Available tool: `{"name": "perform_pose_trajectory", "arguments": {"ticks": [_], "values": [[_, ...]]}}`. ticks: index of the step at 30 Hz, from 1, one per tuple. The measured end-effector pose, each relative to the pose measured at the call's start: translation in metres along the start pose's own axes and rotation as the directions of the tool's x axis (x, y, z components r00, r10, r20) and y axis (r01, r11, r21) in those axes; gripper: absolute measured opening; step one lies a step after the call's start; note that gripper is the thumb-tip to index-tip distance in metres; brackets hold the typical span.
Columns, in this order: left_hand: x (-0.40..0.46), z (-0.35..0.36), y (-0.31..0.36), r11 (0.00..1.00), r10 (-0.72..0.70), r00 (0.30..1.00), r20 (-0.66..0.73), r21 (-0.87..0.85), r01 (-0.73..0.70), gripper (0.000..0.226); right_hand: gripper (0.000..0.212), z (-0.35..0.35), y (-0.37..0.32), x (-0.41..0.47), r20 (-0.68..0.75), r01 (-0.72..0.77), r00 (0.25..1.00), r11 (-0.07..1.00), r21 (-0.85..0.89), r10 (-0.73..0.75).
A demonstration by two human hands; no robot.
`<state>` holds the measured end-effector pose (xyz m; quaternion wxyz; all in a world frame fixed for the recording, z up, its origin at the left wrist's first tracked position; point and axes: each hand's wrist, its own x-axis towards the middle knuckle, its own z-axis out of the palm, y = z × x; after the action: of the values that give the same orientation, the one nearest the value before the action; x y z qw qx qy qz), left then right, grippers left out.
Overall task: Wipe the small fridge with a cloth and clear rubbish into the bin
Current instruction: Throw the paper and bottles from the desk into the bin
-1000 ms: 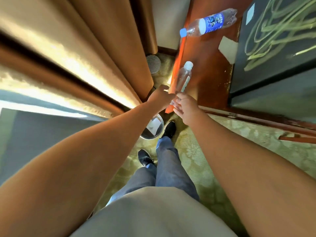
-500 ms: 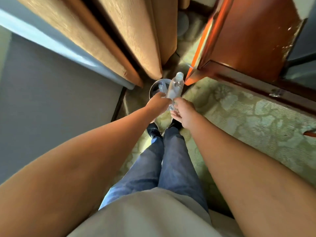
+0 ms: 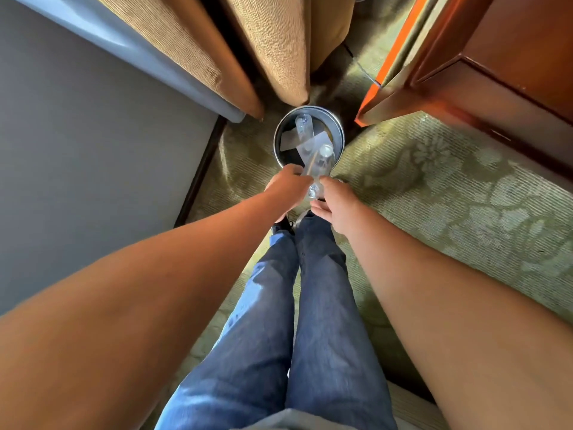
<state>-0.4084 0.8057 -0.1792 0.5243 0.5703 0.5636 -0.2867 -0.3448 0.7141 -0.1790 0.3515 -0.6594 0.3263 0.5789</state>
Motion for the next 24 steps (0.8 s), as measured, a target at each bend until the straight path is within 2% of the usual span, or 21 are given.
{"name": "perform_pose_trajectory", "arguments": {"ticks": [4, 8, 10, 12, 14, 17, 19, 21, 24], "values": [[0.005, -0.013, -0.002, 1.0, 0.003, 0.996, -0.084, 0.001, -0.003, 0.05, 0.022, 0.007, -0.007, 0.005, 0.021, 0.044, 0.999, 0.999, 0.003, -0.044], [0.006, -0.021, -0.005, 0.997, -0.045, 0.996, -0.081, -0.062, 0.04, 0.045, 0.029, 0.008, -0.01, -0.004, 0.042, 0.034, 0.999, 0.999, -0.001, -0.034], [0.005, -0.023, -0.003, 0.998, -0.03, 0.996, -0.079, -0.055, 0.026, 0.046, 0.025, 0.009, -0.012, -0.009, 0.046, 0.039, 0.998, 0.999, -0.02, -0.038], [0.001, -0.027, 0.003, 0.999, -0.004, 0.997, -0.082, -0.044, 0.0, 0.045, 0.012, 0.01, -0.014, -0.015, 0.032, 0.038, 0.999, 0.998, -0.05, -0.036], [-0.007, -0.031, 0.012, 0.999, 0.022, 0.997, -0.078, -0.03, -0.025, 0.043, 0.01, 0.01, -0.018, -0.025, 0.014, 0.046, 0.999, 0.997, -0.055, -0.045], [-0.029, -0.045, 0.033, 0.996, 0.088, 0.995, -0.05, -0.003, -0.088, 0.027, 0.025, 0.008, -0.031, -0.053, 0.012, 0.088, 0.996, 0.995, -0.046, -0.088], [-0.049, -0.055, 0.052, 0.991, 0.136, 0.99, -0.038, 0.002, -0.136, 0.023, 0.023, 0.006, -0.045, -0.079, -0.002, 0.115, 0.993, 0.993, -0.025, -0.115], [-0.072, -0.066, 0.073, 0.984, 0.177, 0.983, -0.045, 0.014, -0.176, 0.031, 0.021, 0.003, -0.061, -0.112, 0.004, 0.157, 0.988, 0.987, -0.019, -0.157], [-0.11, -0.083, 0.107, 0.962, 0.271, 0.962, -0.039, 0.024, -0.27, 0.019, 0.022, -0.005, -0.083, -0.167, 0.041, 0.223, 0.974, 0.975, -0.02, -0.223]]}}
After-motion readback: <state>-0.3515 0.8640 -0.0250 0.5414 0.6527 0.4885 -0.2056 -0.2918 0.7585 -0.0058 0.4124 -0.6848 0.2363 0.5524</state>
